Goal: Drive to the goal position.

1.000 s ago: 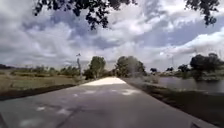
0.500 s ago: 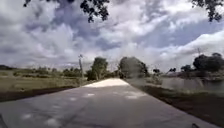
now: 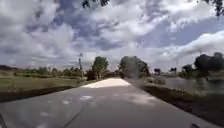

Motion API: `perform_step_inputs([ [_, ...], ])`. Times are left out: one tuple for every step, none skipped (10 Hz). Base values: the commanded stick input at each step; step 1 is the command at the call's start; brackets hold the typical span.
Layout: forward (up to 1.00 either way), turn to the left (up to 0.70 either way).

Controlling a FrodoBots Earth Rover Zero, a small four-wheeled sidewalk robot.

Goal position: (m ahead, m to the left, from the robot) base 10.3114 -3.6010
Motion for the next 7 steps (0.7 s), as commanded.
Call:
perform_step_inputs([
  [0.69,0.02],
  [0.69,0.05],
  [0.69,0.08],
  [0.69,0.11],
  [0.69,0.14],
  [0.69,0.10],
  [0.69,0.03],
])
